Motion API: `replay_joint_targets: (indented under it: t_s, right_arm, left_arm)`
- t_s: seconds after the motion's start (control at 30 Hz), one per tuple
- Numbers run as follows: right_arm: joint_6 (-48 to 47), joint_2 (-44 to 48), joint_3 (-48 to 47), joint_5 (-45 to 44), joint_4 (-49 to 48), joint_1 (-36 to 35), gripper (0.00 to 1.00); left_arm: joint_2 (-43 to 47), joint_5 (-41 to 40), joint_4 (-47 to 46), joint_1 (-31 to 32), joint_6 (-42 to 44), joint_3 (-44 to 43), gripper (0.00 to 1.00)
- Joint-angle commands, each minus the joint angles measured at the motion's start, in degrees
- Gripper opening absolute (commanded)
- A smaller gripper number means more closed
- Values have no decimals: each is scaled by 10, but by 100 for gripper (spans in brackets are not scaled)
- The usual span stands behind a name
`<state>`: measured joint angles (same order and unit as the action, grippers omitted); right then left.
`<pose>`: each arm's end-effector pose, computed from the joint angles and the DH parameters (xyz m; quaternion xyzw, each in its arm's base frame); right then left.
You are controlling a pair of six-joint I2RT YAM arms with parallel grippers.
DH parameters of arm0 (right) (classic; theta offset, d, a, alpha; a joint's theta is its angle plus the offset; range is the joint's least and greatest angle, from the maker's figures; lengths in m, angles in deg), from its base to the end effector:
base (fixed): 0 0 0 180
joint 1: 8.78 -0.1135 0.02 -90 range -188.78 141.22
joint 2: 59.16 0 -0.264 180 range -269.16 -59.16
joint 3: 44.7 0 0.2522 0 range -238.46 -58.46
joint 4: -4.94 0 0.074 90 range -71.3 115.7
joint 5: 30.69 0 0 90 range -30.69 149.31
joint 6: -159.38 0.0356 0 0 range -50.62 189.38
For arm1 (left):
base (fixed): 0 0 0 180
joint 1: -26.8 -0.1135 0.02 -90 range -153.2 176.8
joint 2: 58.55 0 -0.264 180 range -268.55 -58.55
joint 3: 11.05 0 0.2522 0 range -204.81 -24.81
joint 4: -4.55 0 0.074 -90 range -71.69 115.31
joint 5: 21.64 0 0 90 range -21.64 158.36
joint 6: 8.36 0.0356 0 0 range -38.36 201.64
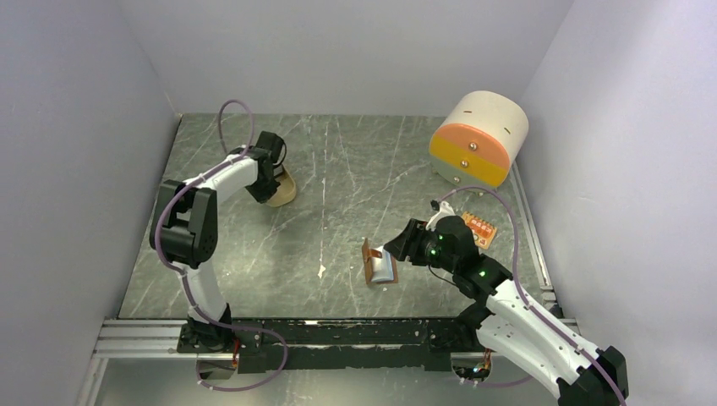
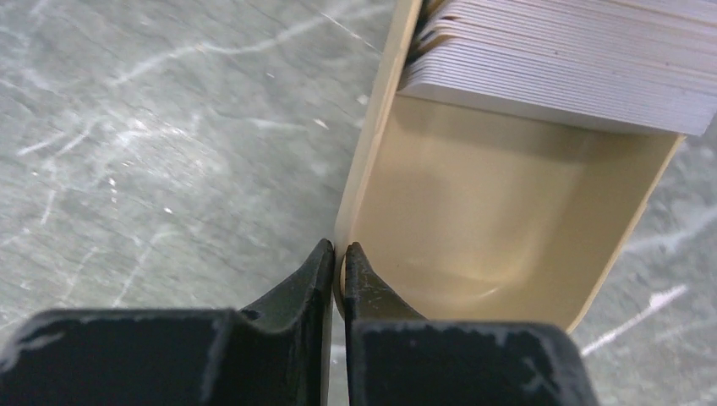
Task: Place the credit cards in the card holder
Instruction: Move the storage box to the center of the board.
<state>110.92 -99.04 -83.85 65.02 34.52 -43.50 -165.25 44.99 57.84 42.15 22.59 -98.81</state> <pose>0.1328 0.0964 0.2243 0.0268 0.8662 0.3409 0.3643 0.3576 -0.0835 0.1829 -0.3891 0.8864 0.0679 0.2415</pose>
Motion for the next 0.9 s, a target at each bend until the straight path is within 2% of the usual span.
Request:
replay_joint_targets:
  t_s: [0.0, 0.87]
  right_arm:
    - [3, 9, -17, -12, 13, 5, 60]
    - [8, 51, -15, -39, 49, 5, 60]
  left_arm:
    - [-4, -12, 1, 43, 29, -52, 9]
    - [-93, -6, -22, 248, 135, -173, 9]
